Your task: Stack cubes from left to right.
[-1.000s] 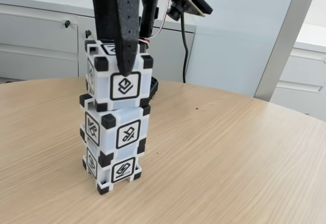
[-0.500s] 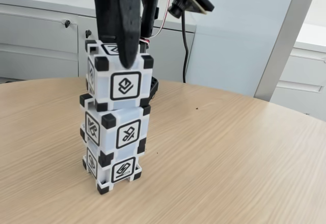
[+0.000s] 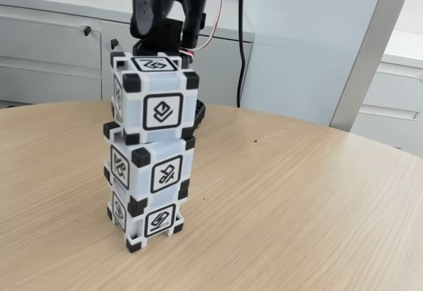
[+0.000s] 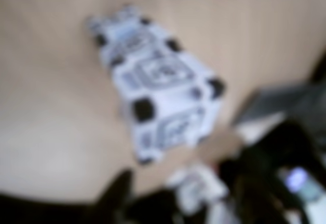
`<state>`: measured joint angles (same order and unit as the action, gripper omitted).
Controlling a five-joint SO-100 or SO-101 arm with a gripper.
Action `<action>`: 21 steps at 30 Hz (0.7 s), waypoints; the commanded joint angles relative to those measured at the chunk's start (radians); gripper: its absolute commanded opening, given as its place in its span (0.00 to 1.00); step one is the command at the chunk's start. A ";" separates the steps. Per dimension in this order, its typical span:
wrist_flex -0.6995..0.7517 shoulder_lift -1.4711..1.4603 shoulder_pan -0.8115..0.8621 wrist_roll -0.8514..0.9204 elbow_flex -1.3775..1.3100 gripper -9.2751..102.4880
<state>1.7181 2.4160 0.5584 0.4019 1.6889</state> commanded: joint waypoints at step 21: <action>-0.249 0.037 -0.538 -0.351 -0.003 0.08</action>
<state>1.5539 2.4436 0.0291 0.0874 1.6920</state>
